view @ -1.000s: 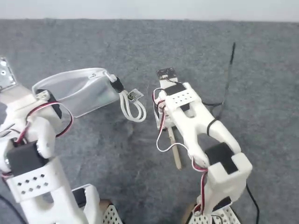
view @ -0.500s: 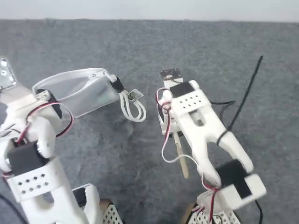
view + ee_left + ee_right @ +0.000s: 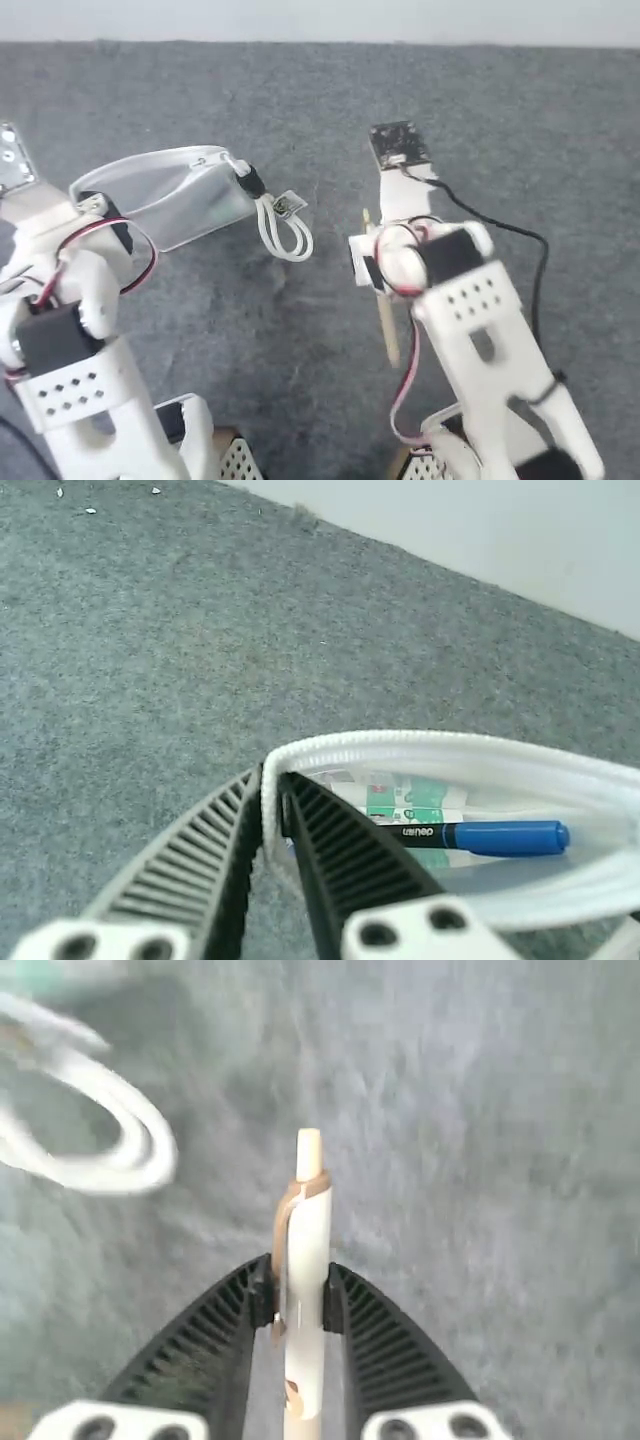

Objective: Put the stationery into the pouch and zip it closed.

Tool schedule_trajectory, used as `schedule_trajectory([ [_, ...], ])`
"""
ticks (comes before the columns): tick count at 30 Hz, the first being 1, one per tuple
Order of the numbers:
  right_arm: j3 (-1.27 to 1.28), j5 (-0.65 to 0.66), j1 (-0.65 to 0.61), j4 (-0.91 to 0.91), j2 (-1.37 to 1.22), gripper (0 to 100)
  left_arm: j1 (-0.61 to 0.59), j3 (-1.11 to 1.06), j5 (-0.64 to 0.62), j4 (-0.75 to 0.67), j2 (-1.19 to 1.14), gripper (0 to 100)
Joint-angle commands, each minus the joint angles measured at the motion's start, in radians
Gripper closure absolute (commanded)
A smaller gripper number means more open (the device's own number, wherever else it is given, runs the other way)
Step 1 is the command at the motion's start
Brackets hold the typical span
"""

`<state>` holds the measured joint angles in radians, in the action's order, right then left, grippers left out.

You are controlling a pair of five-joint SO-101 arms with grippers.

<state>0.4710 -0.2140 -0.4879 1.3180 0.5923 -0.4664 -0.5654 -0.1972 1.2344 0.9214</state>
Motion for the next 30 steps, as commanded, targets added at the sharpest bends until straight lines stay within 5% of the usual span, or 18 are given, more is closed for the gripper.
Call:
schedule_trajectory([
  [1, -0.006, 0.006, 0.004, -0.108, 0.117, 99.2, -0.006, -0.010, 0.009, -0.021, -0.003, 99],
  [22, -0.014, 0.018, -0.248, -0.593, 0.171, 99.2, -0.005, -0.010, 0.009, -0.021, -0.003, 99],
  [30, -0.014, 0.218, -0.278, -0.888, 0.170, 99.2, -0.005, -0.012, 0.009, -0.021, -0.003, 99],
])
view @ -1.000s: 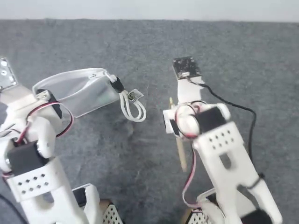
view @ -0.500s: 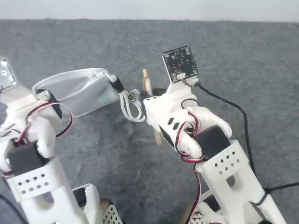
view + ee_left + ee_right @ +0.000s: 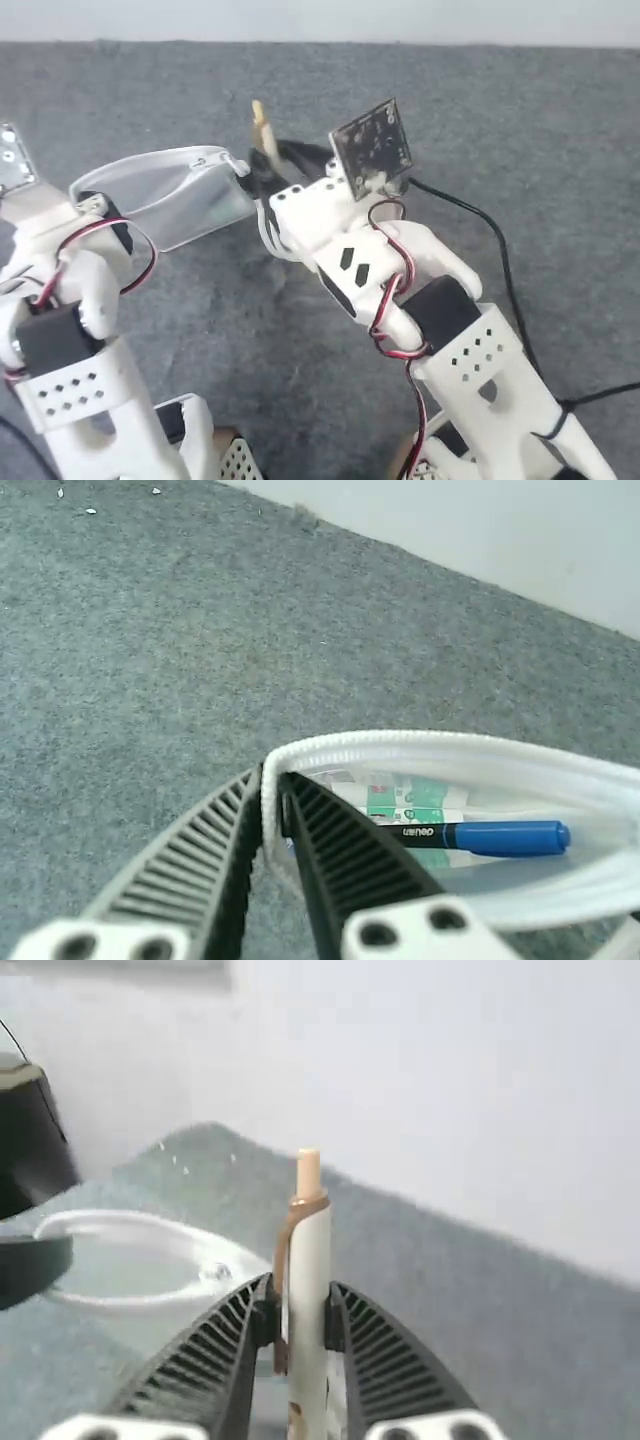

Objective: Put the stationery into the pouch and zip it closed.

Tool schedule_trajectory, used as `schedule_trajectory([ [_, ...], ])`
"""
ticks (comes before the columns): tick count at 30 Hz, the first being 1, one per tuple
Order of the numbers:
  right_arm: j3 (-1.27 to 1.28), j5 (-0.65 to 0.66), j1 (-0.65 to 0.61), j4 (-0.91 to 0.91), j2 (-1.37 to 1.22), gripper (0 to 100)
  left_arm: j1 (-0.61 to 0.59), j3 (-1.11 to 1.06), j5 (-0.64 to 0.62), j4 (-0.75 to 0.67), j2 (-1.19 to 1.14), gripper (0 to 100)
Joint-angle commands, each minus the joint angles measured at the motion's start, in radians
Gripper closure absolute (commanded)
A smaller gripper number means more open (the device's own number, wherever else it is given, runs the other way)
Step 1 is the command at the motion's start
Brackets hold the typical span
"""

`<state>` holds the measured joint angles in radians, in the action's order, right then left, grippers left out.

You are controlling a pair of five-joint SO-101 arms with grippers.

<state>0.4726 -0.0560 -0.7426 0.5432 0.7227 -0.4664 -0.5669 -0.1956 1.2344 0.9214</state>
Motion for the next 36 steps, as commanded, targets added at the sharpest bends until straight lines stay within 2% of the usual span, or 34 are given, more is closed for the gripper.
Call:
schedule_trajectory([
  [1, -0.015, 0.069, -0.036, -0.148, 0.036, 99.2, -0.005, -0.010, 0.008, -0.021, -0.003, 99],
  [7, -0.008, 0.063, -0.087, -0.268, 0.030, 99.2, -0.005, -0.010, 0.008, -0.021, -0.003, 99],
  [10, -0.008, 0.061, -0.087, -0.283, 0.030, 99.2, -0.005, -0.010, 0.008, -0.021, -0.003, 99],
  [19, 0.005, 0.061, -0.087, -0.481, 0.027, 99.2, -0.005, -0.010, 0.008, -0.021, -0.003, 99],
  [25, 0.078, 0.064, -0.113, -0.733, 0.007, 99.2, -0.003, -0.010, 0.008, -0.021, -0.003, 99],
  [36, 0.143, 0.071, -0.173, -1.072, -0.176, 99.2, -0.003, -0.010, 0.008, -0.021, -0.003, 99],
])
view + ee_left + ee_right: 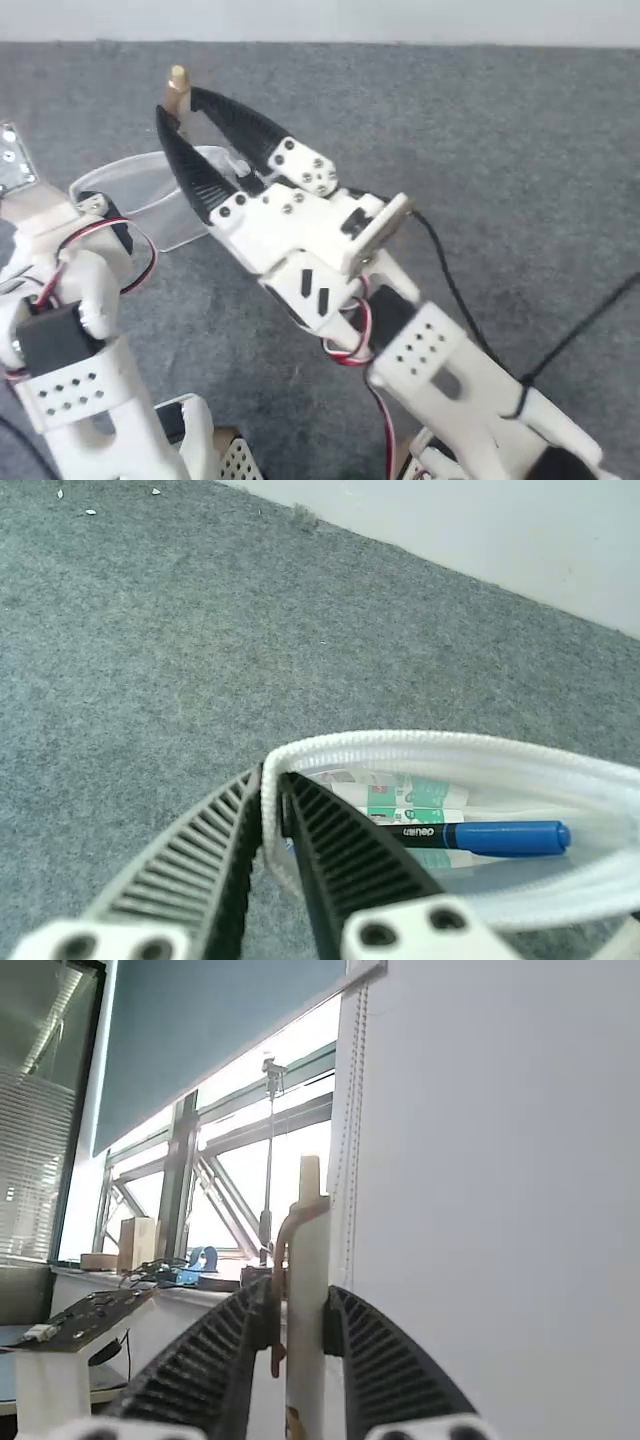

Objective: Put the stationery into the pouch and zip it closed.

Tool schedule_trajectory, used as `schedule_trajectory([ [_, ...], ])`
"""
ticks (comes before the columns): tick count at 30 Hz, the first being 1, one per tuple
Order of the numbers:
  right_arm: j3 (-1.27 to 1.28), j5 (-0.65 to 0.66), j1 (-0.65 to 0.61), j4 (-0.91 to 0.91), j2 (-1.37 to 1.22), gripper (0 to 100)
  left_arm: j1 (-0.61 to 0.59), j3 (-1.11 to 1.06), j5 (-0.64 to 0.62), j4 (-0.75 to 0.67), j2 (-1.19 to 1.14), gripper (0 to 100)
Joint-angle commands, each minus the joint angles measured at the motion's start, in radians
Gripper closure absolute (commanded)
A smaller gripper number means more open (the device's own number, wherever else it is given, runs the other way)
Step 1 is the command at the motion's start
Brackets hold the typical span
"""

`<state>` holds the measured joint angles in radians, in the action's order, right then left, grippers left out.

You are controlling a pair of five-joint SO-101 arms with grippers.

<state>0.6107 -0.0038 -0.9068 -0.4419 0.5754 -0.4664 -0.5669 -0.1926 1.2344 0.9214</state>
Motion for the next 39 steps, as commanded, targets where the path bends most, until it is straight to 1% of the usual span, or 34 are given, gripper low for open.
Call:
schedule_trajectory([
  [1, 0.017, 0.018, -0.008, -0.116, -0.048, 99.2, -0.003, -0.010, 0.005, -0.021, -0.003, 99],
  [5, 0.051, 0.018, -0.008, -0.242, -0.131, 99.2, -0.003, -0.010, 0.005, -0.023, -0.003, 99],
  [7, 0.051, 0.018, -0.008, -0.269, -0.170, 99.2, -0.003, -0.010, 0.005, -0.031, -0.003, 99],
  [19, 0.034, 0.018, -0.007, -0.272, -0.374, 98.7, -0.003, -0.010, 0.005, -0.028, -0.003, 99],
  [21, 0.026, 0.018, -0.004, -0.272, -0.383, 95.4, -0.003, -0.010, 0.005, -0.026, -0.003, 99],
  [24, 0.029, 0.018, -0.005, -0.268, -0.380, 84.3, -0.003, -0.010, 0.005, -0.026, -0.003, 99],
  [26, 0.025, 0.018, -0.007, -0.222, -0.375, 80.1, -0.003, -0.010, 0.005, -0.026, -0.003, 99],
  [33, 0.031, 0.015, -0.005, -0.166, -0.285, 82.4, -0.003, -0.012, 0.005, -0.026, -0.003, 99],
  [39, 0.028, 0.012, -0.004, 0.054, -0.116, 82.4, -0.003, -0.021, 0.005, -0.029, -0.003, 99],
])
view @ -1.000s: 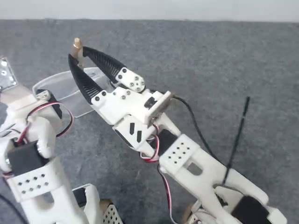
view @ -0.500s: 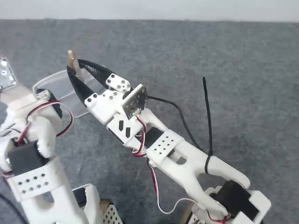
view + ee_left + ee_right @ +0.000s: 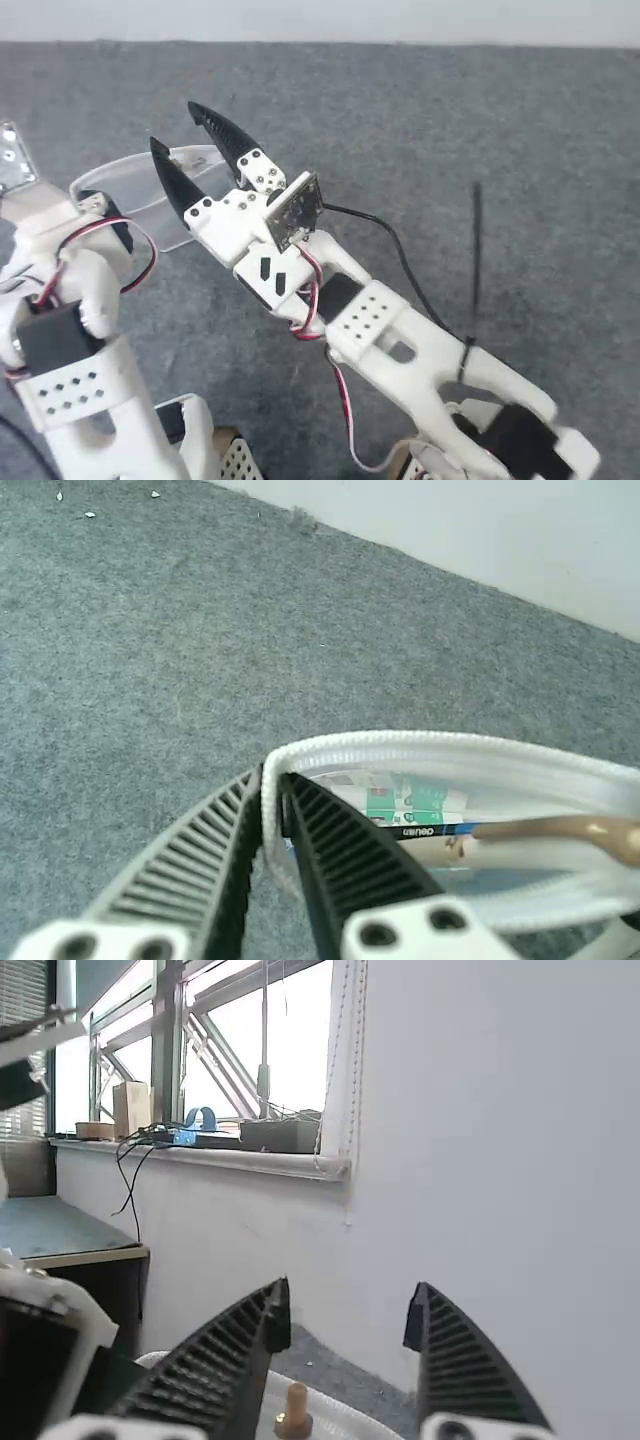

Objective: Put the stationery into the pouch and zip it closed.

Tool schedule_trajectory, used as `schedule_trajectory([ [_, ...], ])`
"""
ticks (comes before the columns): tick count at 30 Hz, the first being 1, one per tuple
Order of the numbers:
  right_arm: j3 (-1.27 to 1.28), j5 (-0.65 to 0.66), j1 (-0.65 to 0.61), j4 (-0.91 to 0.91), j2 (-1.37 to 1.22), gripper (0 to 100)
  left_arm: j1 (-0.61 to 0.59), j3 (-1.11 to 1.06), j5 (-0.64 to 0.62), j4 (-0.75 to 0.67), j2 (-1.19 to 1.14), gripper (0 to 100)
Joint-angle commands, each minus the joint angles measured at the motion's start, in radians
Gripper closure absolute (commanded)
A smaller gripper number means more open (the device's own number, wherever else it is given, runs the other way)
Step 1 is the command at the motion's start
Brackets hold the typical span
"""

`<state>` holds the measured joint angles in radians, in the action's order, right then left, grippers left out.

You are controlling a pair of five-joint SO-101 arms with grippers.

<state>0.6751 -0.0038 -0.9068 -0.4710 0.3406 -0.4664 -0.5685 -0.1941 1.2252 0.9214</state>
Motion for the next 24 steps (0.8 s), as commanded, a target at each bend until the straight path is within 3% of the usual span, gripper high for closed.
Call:
schedule_trajectory([
  [1, -0.037, 0.012, -0.004, 0.110, 0.145, 82.4, -0.003, -0.019, 0.006, -0.020, -0.003, 99],
  [7, -0.037, 0.015, -0.004, 0.325, 0.283, 82.4, -0.003, -0.019, 0.006, -0.020, -0.003, 99],
  [13, -0.032, 0.012, -0.004, 0.654, 0.371, 82.5, -0.003, -0.019, 0.006, -0.020, -0.003, 99],
  [17, -0.057, 0.015, -0.008, 0.615, 0.377, 83.9, -0.003, -0.024, 0.006, -0.037, -0.003, 99],
  [22, -0.155, 0.017, -0.008, 0.512, 0.291, 99.8, -0.003, -0.025, 0.006, -0.037, -0.003, 99],
  [24, -0.190, 0.012, -0.008, 0.484, 0.231, 97.0, -0.003, -0.025, 0.006, -0.037, -0.003, 99],
])
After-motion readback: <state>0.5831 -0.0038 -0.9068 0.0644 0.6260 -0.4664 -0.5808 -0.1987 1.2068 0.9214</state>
